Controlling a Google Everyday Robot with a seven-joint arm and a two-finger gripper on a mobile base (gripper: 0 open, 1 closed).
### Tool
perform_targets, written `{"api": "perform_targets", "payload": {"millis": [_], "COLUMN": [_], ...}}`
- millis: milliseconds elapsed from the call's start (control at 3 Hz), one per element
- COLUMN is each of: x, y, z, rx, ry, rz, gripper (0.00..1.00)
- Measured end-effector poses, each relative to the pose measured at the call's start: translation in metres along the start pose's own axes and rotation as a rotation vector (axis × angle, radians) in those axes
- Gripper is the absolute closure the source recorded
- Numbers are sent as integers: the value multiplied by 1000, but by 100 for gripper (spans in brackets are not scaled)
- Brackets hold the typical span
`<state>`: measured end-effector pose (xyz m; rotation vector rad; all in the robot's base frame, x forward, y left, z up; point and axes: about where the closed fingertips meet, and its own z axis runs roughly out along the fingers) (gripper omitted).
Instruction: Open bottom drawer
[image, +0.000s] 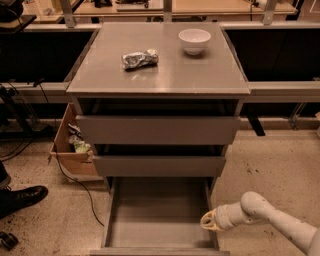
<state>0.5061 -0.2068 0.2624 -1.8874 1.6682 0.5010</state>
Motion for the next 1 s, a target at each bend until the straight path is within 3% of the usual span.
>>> {"api": "perform_targets", "payload": {"millis": [333,667,1000], "x": [-12,-27,-31], "y": [-21,-30,-33], "z": [-60,-111,-114], "rx": [108,179,181], "ry": [92,178,182], "rz": [-49,-82,-92], "gripper": [100,100,82]}}
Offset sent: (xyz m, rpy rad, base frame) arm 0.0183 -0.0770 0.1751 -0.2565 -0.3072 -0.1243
